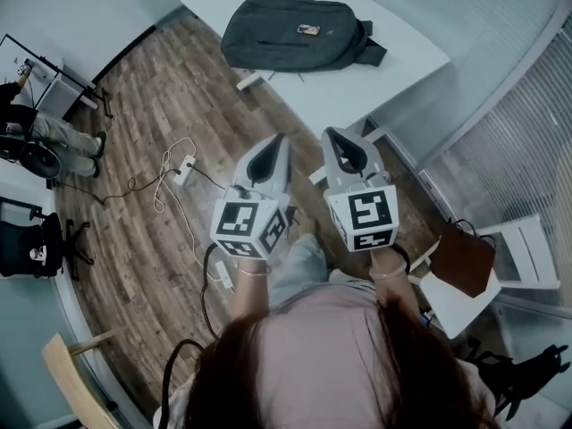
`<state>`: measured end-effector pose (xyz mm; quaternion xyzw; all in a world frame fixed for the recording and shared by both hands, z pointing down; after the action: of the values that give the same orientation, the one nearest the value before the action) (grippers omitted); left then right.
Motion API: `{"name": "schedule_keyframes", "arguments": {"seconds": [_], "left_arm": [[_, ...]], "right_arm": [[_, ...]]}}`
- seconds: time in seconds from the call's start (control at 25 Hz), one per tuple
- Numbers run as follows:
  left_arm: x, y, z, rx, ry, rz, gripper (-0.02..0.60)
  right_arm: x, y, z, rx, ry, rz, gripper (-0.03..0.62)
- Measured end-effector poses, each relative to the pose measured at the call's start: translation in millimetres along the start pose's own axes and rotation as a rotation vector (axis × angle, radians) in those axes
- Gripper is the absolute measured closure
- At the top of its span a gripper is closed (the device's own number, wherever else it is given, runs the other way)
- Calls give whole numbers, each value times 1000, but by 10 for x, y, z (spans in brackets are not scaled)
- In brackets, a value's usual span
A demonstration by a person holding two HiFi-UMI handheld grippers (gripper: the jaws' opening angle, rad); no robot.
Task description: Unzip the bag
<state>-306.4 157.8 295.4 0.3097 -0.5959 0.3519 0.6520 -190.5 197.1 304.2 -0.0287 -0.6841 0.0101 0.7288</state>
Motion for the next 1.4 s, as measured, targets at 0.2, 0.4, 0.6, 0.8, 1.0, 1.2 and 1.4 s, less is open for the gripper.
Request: {"name": "schedule_keyframes", "arguments": {"seconds": [0.2, 0.4, 0.6, 0.8, 1.0, 1.2, 1.4], "left_arm": [[-30, -198, 209, 8, -1, 10, 572], [-29, -393, 434, 13, 10, 8, 572], [-33, -586, 679, 24, 9, 19, 572], [-73, -760, 969, 28, 17, 17, 572], [-46, -975, 1285, 49, 23, 29, 571], [59, -1172, 1548, 66, 26, 46, 571], [131, -1331, 1701, 88, 36, 68, 571]], "right_arm": [[10, -276, -2, -21, 58, 29, 591], [64, -584, 9, -25, 48, 62, 591], [69, -893, 43, -29, 57, 85, 591], [72, -1181, 17, -9, 69, 114, 591], [122, -1503, -21, 22, 84, 149, 591], [226, -1766, -21, 45, 91, 192, 574], [320, -1938, -25, 68, 97, 229, 574]]}}
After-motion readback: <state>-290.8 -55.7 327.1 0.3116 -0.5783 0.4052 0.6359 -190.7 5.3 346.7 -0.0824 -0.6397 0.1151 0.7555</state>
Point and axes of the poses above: the fingertips, and each gripper's own axes: y backward along the fingers, z to its left, x out of its underside, the point moved 5 cm from there along y, backward along the fingers, and after that the axes turned 6 degrees about x, right-handed, at the moved point
